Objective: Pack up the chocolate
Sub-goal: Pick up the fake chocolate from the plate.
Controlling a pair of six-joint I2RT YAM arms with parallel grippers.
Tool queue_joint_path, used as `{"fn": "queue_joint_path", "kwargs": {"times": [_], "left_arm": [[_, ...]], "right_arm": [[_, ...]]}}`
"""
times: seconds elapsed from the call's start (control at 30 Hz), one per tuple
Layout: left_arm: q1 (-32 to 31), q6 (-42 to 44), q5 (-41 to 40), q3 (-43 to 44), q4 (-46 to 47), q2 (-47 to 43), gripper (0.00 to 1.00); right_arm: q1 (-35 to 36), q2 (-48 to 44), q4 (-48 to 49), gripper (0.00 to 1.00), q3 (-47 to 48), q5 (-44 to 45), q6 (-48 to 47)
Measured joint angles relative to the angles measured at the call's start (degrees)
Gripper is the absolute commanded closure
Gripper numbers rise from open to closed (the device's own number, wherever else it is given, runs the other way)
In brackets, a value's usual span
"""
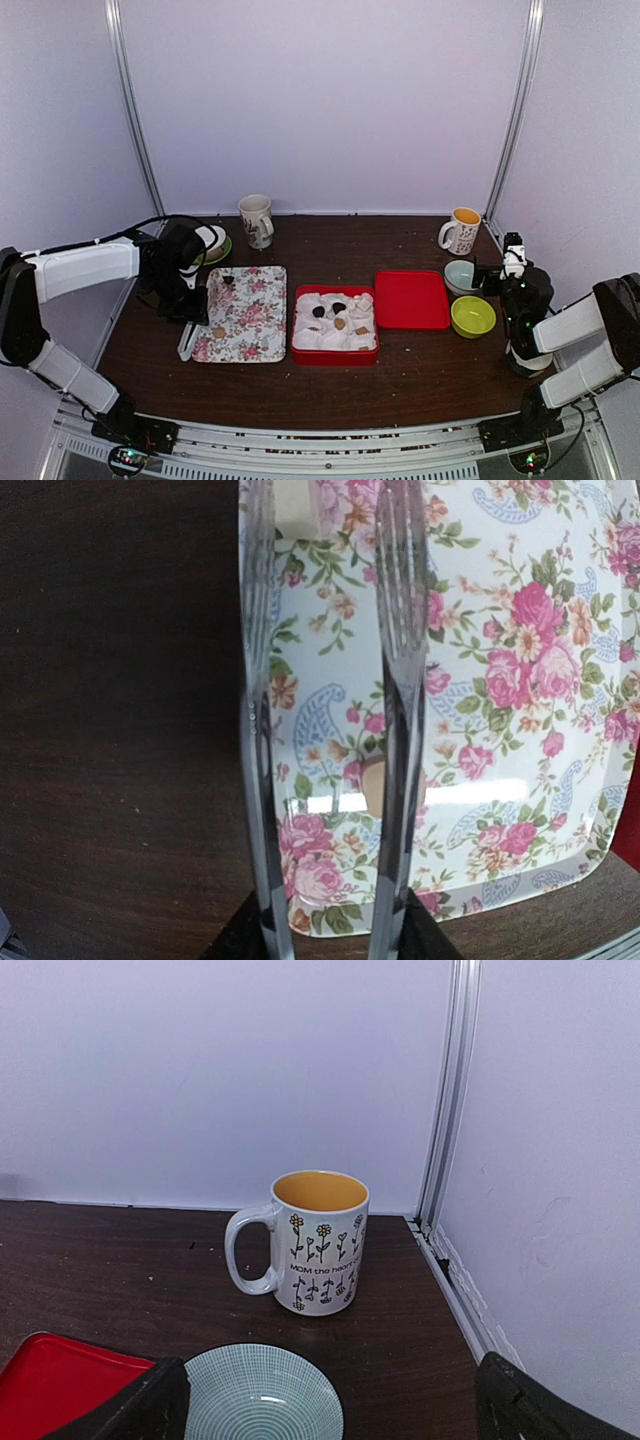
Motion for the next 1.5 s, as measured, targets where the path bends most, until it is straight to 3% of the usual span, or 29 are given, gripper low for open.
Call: {"fn": "queue_joint_path", "kwargs": {"times": [0.97,1.5], "left_arm": [[1.05,0.63,1.03,-0.28,4.52,2.95,0.62],[4.07,0.79,8.0,-3.98,8.5,0.15,0.64]], "right_arm": [[0.0,0.0,0.0,0.0,0.0,0.0,0.0],[0.0,0.0,-0.02,0.0,0.0,0.02,0.0]]}}
